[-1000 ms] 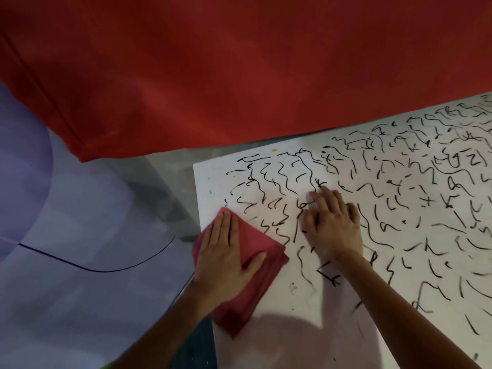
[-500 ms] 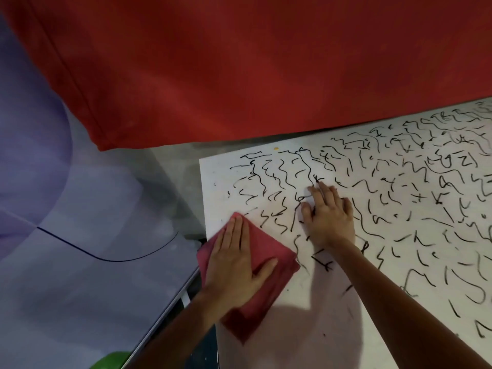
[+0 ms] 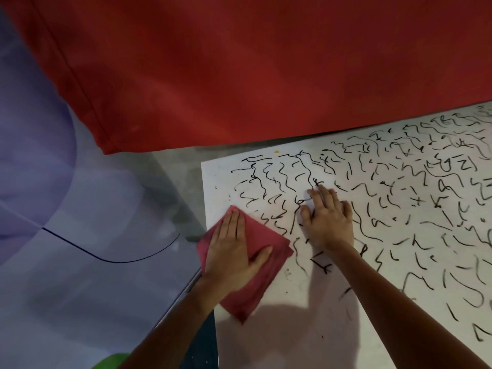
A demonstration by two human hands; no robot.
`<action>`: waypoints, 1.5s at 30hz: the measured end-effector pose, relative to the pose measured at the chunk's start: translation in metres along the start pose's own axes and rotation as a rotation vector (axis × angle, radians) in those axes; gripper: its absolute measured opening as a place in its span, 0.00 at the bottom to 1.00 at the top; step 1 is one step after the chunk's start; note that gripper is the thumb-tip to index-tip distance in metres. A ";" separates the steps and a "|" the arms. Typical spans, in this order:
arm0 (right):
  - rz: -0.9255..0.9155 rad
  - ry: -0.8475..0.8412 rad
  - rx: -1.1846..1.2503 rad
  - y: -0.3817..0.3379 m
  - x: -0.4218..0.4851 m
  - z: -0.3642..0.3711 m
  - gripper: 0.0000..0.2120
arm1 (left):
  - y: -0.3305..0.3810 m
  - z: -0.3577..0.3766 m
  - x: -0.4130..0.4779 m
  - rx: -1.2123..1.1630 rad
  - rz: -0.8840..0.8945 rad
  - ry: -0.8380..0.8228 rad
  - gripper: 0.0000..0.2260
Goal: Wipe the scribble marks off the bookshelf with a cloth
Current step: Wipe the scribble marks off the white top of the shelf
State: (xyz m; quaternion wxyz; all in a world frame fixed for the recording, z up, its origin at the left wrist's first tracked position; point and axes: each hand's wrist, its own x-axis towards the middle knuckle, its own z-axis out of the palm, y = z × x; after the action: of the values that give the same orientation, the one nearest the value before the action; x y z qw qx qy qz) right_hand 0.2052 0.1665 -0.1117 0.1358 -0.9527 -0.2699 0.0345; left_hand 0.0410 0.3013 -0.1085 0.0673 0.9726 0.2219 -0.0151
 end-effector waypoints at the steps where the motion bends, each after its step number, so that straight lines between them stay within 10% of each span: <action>1: 0.000 -0.003 0.002 0.000 0.000 0.000 0.33 | -0.002 -0.001 0.006 0.013 -0.007 -0.003 0.53; 23: 0.002 0.004 0.017 0.001 0.001 0.001 0.34 | -0.009 -0.008 0.051 0.027 -0.063 0.015 0.58; 33: 0.001 0.024 0.003 0.001 0.001 0.003 0.43 | 0.025 0.014 -0.048 -0.031 0.155 -0.001 0.37; 40: 0.001 0.030 0.019 0.001 0.000 0.002 0.43 | -0.008 -0.010 0.039 0.053 -0.001 -0.006 0.57; 45: -0.006 0.035 0.009 0.003 0.001 0.004 0.43 | 0.005 -0.013 0.041 0.048 -0.091 -0.010 0.52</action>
State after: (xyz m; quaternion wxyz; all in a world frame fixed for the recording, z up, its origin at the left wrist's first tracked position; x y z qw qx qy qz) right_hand 0.2069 0.1659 -0.1160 0.1447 -0.9517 -0.2701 0.0185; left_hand 0.0799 0.3161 -0.0976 0.0443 0.9627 0.2653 -0.0285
